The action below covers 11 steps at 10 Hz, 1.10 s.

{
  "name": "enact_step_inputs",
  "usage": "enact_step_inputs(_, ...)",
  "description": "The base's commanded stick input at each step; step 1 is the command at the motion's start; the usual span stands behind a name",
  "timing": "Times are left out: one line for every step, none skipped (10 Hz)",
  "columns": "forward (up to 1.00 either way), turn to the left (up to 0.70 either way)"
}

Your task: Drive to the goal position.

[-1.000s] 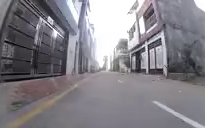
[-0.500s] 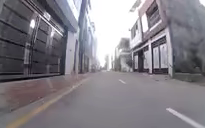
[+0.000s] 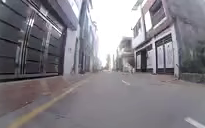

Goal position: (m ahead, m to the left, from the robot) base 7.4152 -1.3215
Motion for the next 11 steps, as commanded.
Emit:
enact_step_inputs(0.85,0.00)
enact_step_inputs(0.85,0.00)
enact_step_inputs(0.85,0.00)
enact_step_inputs(0.85,0.00)
enact_step_inputs(0.85,0.00)
enact_step_inputs(0.85,0.00)
enact_step_inputs(0.85,0.00)
enact_step_inputs(0.85,0.00)
enact_step_inputs(0.85,0.00)
enact_step_inputs(0.85,-0.24)
enact_step_inputs(0.85,-0.34)
